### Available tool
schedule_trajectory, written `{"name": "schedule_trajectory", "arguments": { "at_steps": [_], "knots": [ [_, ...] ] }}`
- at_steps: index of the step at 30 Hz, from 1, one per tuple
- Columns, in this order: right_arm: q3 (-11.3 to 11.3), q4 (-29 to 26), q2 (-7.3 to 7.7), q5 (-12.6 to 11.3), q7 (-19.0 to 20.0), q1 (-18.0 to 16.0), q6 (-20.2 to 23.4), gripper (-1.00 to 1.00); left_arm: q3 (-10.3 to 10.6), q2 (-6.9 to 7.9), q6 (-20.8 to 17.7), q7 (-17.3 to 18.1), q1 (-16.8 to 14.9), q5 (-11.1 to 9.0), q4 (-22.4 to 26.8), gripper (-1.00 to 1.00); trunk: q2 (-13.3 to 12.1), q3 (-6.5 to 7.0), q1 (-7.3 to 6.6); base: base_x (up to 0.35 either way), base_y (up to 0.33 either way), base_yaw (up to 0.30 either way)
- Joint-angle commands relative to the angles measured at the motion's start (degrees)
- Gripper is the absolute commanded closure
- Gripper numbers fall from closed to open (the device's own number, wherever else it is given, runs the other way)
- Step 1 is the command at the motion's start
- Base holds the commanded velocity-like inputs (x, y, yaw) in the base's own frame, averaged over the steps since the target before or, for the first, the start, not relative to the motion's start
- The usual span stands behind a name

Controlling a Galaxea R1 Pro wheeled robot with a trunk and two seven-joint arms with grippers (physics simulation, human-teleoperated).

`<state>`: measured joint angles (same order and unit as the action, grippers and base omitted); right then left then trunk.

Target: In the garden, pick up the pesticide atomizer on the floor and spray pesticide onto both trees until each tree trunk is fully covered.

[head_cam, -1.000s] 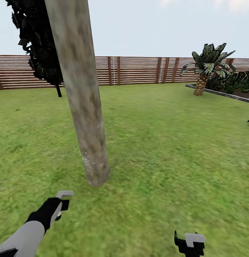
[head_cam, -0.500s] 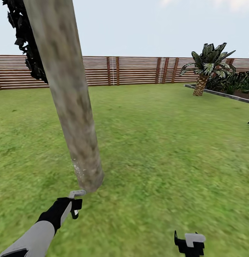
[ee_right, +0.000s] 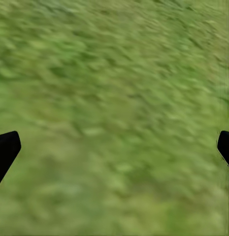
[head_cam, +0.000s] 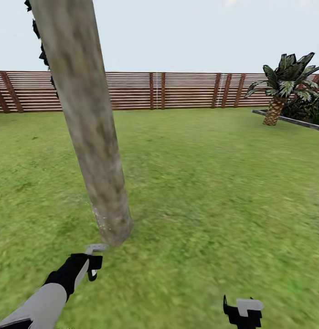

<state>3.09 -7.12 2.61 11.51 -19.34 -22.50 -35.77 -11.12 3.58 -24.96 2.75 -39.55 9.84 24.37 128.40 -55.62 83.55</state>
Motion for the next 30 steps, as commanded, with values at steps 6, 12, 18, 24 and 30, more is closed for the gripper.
{"name": "schedule_trajectory", "arguments": {
  "at_steps": [6, 12, 18, 24, 30],
  "knots": [
    [0.01, -0.01, 0.01, 0.0, 0.0, 0.0, 0.0, -1.0, -0.09, 2.01, -0.11, 0.0, -0.09, 0.62, 0.41, 1.0, 0.0, 0.0, 0.0, 0.0, -0.276, 0.036],
    [-0.01, 0.0, 0.0, 0.0, 0.0, 0.0, 0.0, -1.0, 0.2, 5.93, -0.11, 0.2, -0.09, 0.61, 0.02, 1.0, 0.0, 0.0, 0.0, 0.0, -0.276, 0.256],
    [0.05, -0.01, 0.02, 0.0, 0.0, 0.0, 0.0, -1.0, 0.32, 3.84, -0.13, 0.19, -0.01, 0.48, 0.01, 1.0, 0.0, 0.0, 0.0, 0.003, -0.276, 0.142],
    [0.07, 0.0, 0.08, 0.06, 0.0, 0.0, 0.0, -1.0, 0.58, 3.61, -0.17, 0.15, -0.09, 0.63, 0.35, 1.0, 0.0, 0.0, 0.0, 0.076, -0.276, 0.003],
    [0.07, -0.03, 0.03, 0.02, 0.0, 0.0, 0.0, -1.0, 0.57, 4.21, -0.17, 0.07, -0.09, 0.72, 0.41, 1.0, 0.0, 0.0, 0.0, 0.089, -0.276, 0.02]
  ]
}}
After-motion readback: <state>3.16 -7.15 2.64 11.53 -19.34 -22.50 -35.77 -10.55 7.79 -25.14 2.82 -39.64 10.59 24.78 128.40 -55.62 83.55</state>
